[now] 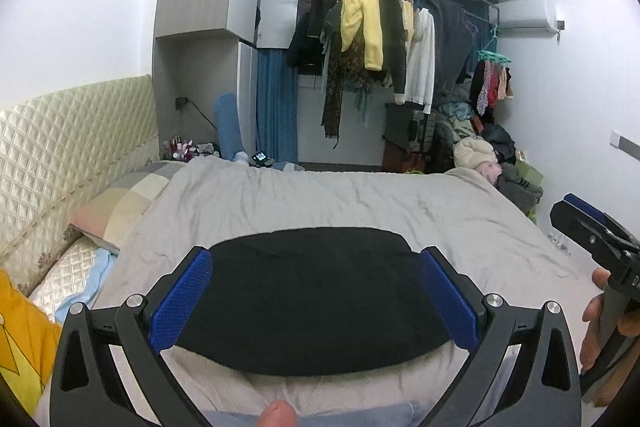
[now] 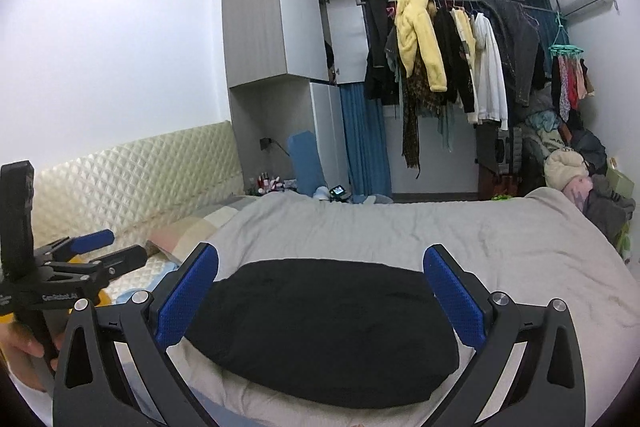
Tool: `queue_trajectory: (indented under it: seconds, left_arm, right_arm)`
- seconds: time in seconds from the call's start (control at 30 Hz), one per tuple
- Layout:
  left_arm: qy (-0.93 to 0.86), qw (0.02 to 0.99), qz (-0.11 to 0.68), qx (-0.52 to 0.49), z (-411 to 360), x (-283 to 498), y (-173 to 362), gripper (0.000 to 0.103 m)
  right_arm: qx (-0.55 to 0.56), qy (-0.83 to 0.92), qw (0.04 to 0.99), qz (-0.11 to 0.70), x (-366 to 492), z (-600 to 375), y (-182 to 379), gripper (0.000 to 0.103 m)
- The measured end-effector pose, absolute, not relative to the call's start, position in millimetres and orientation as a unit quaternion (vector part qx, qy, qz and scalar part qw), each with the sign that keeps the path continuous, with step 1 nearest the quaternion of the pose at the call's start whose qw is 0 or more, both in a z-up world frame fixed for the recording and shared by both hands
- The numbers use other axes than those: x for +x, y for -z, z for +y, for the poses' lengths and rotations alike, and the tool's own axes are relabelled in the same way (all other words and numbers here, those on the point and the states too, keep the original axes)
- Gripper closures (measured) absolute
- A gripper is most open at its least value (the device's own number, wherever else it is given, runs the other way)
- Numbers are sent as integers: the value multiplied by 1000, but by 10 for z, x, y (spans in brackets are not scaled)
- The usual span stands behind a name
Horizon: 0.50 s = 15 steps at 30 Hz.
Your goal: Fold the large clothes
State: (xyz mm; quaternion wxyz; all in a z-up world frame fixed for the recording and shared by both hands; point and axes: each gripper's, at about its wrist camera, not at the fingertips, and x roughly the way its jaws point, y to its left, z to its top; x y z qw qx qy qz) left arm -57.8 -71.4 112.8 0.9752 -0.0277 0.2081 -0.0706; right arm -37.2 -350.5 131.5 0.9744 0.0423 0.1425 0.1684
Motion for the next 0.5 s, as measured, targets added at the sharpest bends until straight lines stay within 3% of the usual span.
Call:
queue_trajectory:
  seconds: [0.5]
  left_arm:
    - [54,965,250,-55,-637,-735,-572,0]
  right_arm:
    - [46,-149,966,206,-571,-3419,-748,0]
